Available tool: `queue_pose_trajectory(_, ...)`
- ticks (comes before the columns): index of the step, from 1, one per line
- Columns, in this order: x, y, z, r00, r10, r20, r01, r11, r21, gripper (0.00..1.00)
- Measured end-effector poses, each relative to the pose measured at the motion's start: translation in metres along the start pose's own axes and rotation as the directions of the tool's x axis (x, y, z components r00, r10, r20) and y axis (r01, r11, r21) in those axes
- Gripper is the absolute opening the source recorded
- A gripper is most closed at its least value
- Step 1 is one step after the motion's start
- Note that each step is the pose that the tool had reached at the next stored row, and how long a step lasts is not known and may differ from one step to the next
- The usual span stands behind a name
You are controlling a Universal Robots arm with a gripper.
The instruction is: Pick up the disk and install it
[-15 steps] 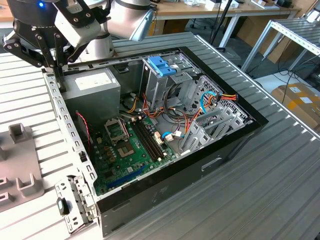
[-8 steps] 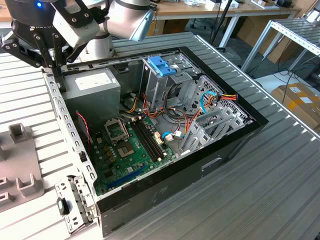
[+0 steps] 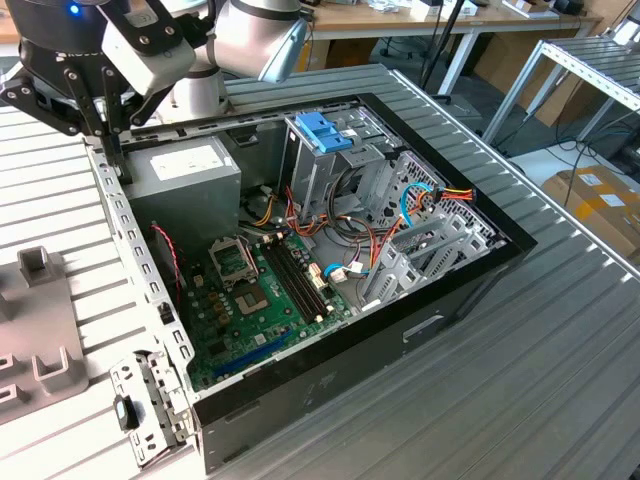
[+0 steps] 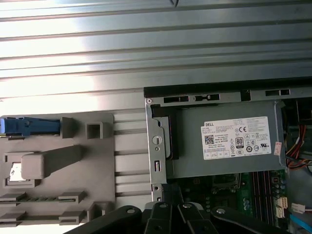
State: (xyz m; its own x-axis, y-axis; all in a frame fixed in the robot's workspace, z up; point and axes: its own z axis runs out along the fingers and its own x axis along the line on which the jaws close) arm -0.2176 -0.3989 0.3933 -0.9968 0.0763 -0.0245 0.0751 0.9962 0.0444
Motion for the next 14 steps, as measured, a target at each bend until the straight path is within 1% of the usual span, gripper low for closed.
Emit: queue_pose_trajectory(14,0.0050,-0.0004,-0.0001,1.0000,0.000,0.0000,0.000,1.0000,0.0000,0.11)
